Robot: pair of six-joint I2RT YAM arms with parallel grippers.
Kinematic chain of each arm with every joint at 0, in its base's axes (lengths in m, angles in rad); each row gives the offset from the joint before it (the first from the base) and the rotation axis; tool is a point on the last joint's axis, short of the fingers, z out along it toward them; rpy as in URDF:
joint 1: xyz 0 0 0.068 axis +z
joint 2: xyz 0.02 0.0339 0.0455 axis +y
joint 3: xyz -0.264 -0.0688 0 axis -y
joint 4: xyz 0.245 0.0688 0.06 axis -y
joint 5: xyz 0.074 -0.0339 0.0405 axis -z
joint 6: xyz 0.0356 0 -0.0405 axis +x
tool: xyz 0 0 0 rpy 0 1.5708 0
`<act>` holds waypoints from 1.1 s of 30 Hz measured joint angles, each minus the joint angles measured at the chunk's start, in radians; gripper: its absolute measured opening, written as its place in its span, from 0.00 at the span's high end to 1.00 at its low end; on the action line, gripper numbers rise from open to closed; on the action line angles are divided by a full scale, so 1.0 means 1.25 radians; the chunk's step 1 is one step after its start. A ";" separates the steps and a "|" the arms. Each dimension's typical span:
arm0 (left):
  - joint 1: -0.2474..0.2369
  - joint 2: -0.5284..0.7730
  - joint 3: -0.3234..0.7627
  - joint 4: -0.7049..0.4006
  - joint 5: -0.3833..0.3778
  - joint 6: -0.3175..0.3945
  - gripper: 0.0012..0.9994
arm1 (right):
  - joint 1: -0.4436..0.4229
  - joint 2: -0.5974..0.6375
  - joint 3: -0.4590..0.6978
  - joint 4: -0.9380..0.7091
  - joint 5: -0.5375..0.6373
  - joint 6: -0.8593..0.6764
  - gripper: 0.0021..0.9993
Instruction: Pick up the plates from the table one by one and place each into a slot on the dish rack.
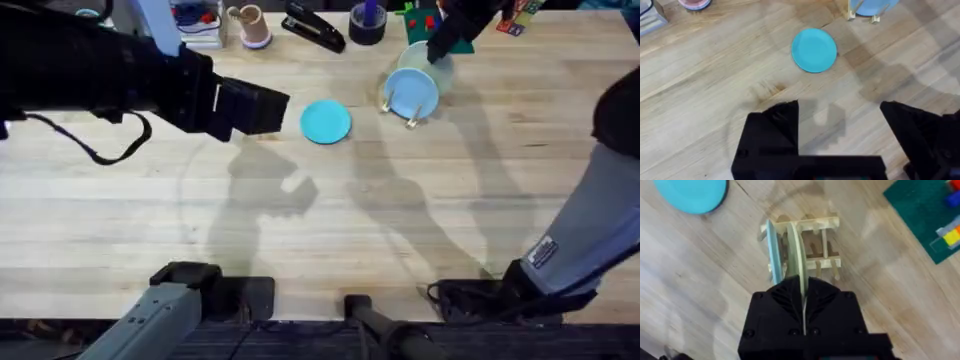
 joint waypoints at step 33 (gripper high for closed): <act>0.000 0.000 0.000 0.000 0.000 0.000 0.00 | 0.004 0.008 0.000 0.002 -0.004 0.000 0.74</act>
